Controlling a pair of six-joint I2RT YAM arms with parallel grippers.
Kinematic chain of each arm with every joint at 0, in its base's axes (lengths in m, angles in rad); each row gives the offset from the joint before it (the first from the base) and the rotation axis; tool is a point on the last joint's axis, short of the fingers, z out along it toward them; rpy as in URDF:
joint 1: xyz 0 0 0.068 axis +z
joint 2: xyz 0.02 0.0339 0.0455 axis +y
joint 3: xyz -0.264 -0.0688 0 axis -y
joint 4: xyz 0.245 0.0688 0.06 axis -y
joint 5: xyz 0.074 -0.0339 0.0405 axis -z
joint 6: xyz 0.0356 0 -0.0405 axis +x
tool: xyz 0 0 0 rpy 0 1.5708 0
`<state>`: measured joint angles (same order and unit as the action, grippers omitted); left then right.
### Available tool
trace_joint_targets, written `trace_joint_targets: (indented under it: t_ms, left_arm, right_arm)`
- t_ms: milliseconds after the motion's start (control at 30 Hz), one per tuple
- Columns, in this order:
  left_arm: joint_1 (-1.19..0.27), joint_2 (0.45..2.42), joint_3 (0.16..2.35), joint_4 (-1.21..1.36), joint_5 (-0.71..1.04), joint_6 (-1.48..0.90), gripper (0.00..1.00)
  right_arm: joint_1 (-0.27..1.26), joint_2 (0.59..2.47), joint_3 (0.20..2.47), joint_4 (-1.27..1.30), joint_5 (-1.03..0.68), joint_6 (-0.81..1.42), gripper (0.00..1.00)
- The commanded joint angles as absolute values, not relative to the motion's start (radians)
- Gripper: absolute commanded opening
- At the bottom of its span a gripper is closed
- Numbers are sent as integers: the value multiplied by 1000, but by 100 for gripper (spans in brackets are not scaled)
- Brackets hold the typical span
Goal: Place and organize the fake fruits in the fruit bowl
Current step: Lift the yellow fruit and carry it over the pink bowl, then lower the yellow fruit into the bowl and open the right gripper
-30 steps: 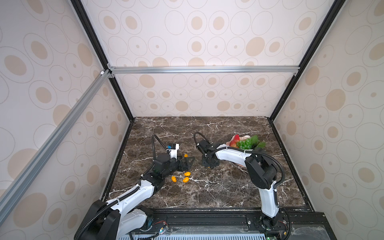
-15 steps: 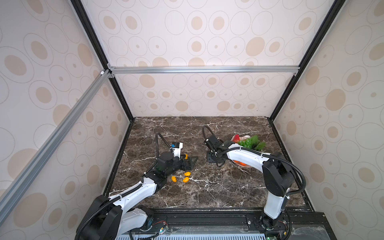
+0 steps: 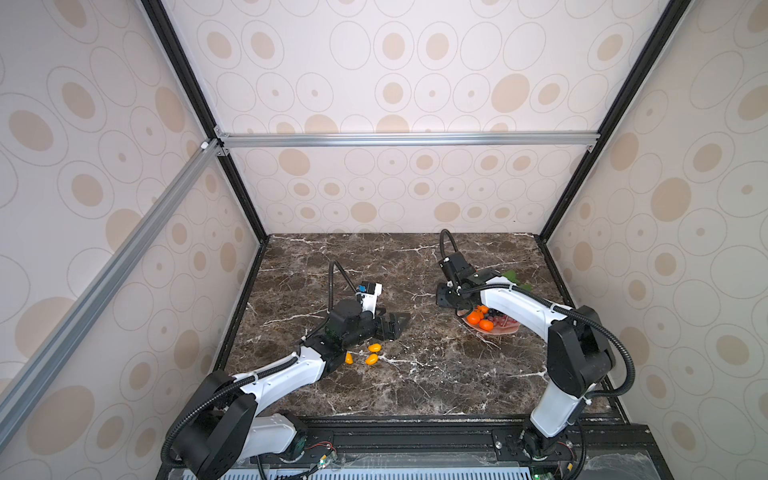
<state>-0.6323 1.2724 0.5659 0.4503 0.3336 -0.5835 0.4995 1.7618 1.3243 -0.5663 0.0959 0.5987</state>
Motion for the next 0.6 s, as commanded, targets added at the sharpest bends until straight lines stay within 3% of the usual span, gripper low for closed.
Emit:
trace_joint_targets:
  t_ms: [0,567]
  left_arm:
    - [-652,1286,612,484,325,-560,99]
    - [-677,1308,620,489,313,-564,99]
  right_arm:
    - [481,1787,1357,-597,90,574,29]
    - [423,1809,1355,-600,101,558,28]
